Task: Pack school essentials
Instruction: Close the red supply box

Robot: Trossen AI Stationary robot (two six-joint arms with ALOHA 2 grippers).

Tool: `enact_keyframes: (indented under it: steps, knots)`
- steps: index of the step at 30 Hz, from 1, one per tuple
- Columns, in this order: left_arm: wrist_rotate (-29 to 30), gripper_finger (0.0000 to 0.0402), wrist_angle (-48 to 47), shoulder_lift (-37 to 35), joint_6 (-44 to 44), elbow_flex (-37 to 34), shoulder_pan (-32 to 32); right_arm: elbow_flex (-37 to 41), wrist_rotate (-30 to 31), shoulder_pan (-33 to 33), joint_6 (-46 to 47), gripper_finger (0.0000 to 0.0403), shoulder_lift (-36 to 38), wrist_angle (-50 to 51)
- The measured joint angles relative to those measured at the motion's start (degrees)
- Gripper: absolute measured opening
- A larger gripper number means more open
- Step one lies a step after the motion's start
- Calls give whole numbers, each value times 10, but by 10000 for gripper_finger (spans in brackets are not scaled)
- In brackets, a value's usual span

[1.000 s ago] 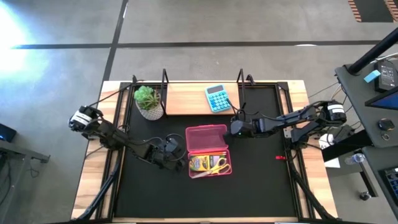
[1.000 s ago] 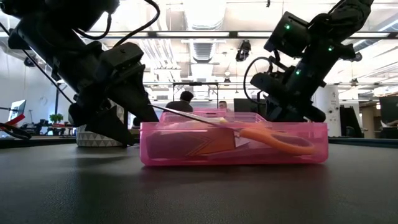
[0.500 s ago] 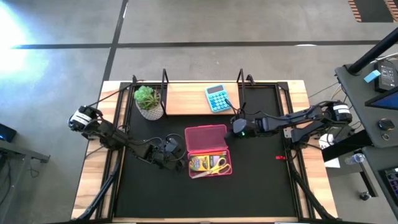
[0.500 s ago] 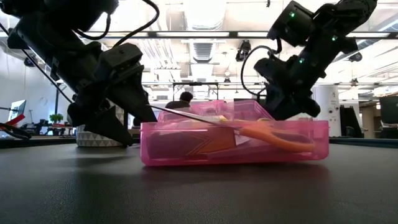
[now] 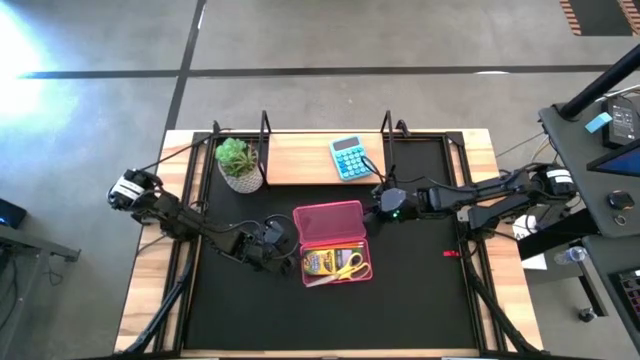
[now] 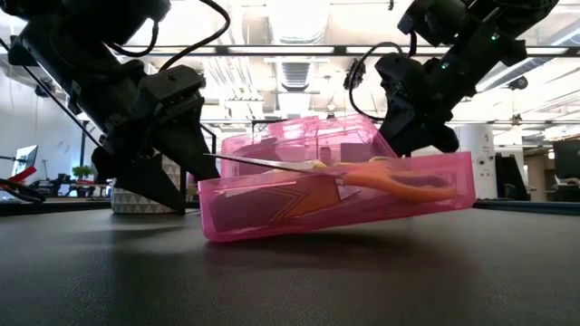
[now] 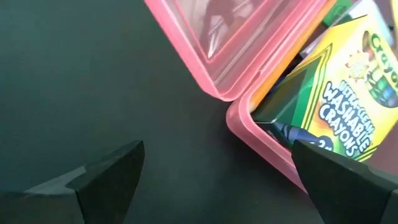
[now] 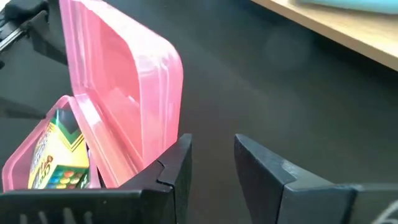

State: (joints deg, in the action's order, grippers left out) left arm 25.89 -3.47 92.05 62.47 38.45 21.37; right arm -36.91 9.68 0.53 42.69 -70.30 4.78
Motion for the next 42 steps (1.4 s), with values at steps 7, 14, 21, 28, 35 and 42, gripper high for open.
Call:
enact_keyframes:
  steps: [7,14,21,28,35,42]
  knots:
    - [-4,389,-6,0,3,0,-4,0,-32,-10,-45,109,5,-28]
    - [-10,389,-6,0,2,-1,-14,0,-61,-17,-70,109,5,-42]
    - [-17,389,-31,0,6,0,-16,0,-70,-21,-128,109,5,-82]
    - [-19,389,-39,0,17,-1,-16,-1,-89,-23,-135,109,5,-128]
    - [-19,389,-38,0,17,-1,-16,-1,-84,-23,-136,109,5,-124]
    - [-18,389,-36,0,16,17,-16,-1,-27,-23,-138,109,5,-121]
